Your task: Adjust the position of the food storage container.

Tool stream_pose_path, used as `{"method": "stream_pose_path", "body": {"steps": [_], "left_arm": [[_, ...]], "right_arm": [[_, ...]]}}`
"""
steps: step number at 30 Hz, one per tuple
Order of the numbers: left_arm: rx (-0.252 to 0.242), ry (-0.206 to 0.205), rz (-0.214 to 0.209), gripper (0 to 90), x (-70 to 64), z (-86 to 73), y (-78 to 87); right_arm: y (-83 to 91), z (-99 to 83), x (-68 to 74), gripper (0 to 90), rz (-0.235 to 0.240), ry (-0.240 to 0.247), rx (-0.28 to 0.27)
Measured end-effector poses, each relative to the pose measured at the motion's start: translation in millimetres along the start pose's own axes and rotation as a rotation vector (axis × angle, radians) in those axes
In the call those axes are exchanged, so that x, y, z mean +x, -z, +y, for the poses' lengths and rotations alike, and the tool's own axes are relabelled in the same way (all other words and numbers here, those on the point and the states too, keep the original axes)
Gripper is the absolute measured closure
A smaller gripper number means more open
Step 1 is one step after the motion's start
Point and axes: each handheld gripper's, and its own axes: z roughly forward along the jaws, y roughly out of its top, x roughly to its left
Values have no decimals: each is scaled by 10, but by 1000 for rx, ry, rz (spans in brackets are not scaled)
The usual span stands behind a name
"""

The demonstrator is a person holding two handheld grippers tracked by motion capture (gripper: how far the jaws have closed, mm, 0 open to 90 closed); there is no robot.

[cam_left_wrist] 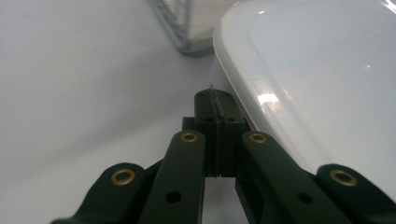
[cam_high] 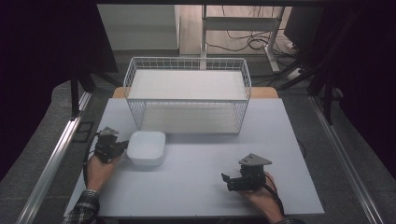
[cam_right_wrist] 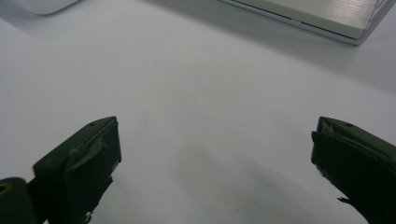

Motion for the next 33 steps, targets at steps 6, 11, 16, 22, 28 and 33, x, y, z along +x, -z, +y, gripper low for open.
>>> {"method": "stream_pose_path", "body": {"steps": [6,11,16,22,28,33], "left_arm": [[13,-34,-19,899,-157,43,-68],[21,-42,-36,900,-268,60,-110],[29,-41,-65,900,-351,66,-140],[36,-52,-100,899,-476,78,-186],[46,-59,-131,900,-608,97,-254],[49,-54,-175,899,-737,115,-314]], "right_arm": [[-47,53,1,82,-8,14,16],[-146,179,31,189,6,-9,12],[-281,314,63,313,38,-25,18],[-564,558,132,490,91,-10,33],[-788,718,245,732,129,-11,53],[-880,749,266,884,138,-20,61]]}}
